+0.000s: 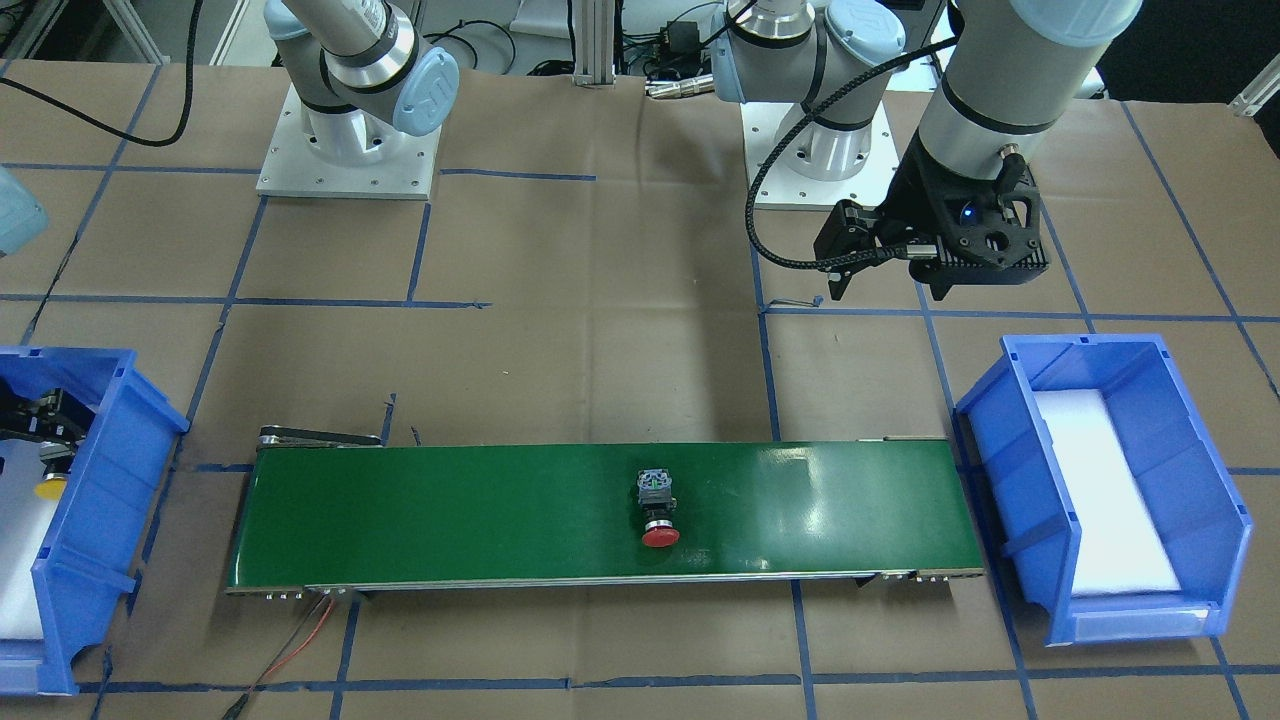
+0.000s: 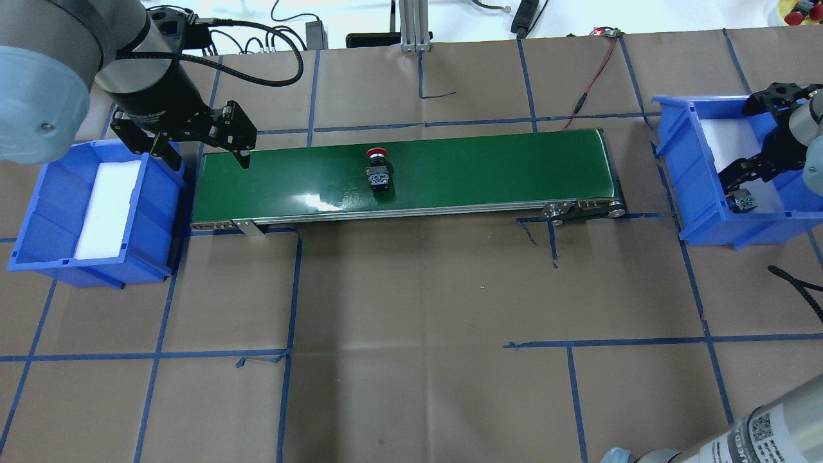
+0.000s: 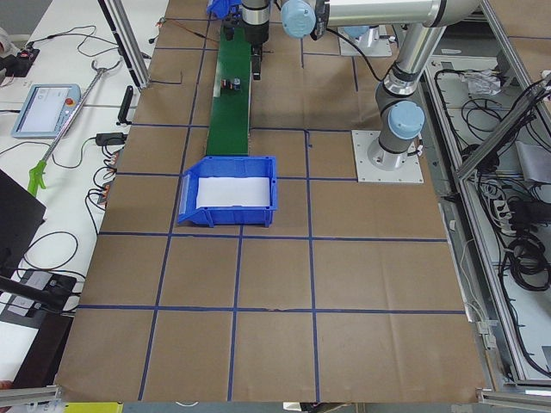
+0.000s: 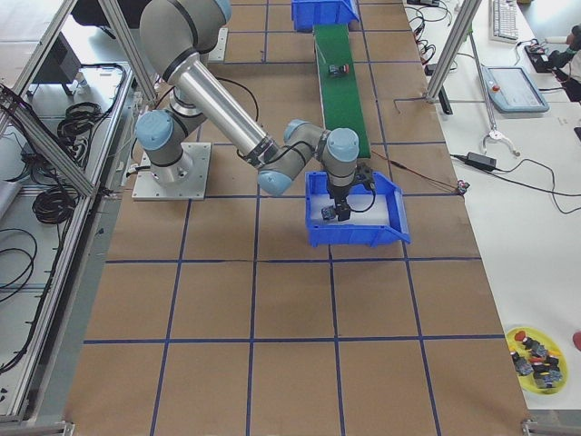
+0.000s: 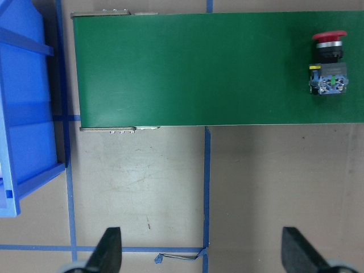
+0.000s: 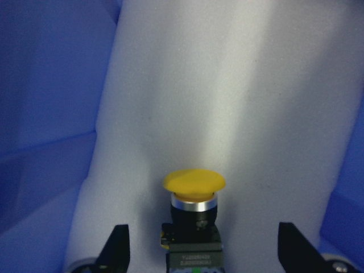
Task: Transport two buttons from left to right
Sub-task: 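Lower the yellow button into the bin and open the right gripper, then move the right gripper back over the belt toward the red button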
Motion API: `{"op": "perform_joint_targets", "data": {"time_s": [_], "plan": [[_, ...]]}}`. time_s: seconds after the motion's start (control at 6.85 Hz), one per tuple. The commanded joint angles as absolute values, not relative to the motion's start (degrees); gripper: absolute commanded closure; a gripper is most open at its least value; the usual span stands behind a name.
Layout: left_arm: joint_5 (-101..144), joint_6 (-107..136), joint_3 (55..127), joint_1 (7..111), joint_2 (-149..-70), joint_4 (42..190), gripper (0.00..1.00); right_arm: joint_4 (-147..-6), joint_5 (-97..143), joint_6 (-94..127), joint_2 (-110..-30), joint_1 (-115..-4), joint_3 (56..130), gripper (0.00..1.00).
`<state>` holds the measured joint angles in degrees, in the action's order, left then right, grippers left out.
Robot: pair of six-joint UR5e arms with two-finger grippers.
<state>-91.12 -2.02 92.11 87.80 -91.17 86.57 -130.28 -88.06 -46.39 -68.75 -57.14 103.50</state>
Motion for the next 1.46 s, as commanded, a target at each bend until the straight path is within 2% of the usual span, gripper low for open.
{"op": "perform_joint_targets", "data": {"time_s": [0.0,0.15,0.29,0.44,0.88,1.31], "plan": [[-91.14,-2.02,92.11,87.8,-91.14,86.57,0.0,-127.38,-88.24,-46.32,-73.79,-57.3,101.26,0.08],[-91.14,-2.02,92.02,87.8,-91.14,86.57,0.0,-125.09,-88.24,-45.19,-77.48,-57.48,99.68,0.07],[-91.14,-2.02,92.02,87.8,-91.14,86.57,0.0,-121.85,-87.98,-41.61,-80.91,-57.74,98.01,0.01],[-91.14,-2.02,92.02,87.8,-91.14,86.57,0.0,-118.51,-87.98,-36.7,-82.86,-59.31,95.39,0.0],[-91.14,-2.02,92.02,87.8,-91.06,86.57,0.0,-110.58,-88.15,-21.09,-83.14,-71.67,89.92,0.0],[-91.14,-2.02,92.02,87.8,-91.14,86.57,0.0,-111.35,-87.89,-4.96,-82.27,-85.22,90.7,0.0]]}}
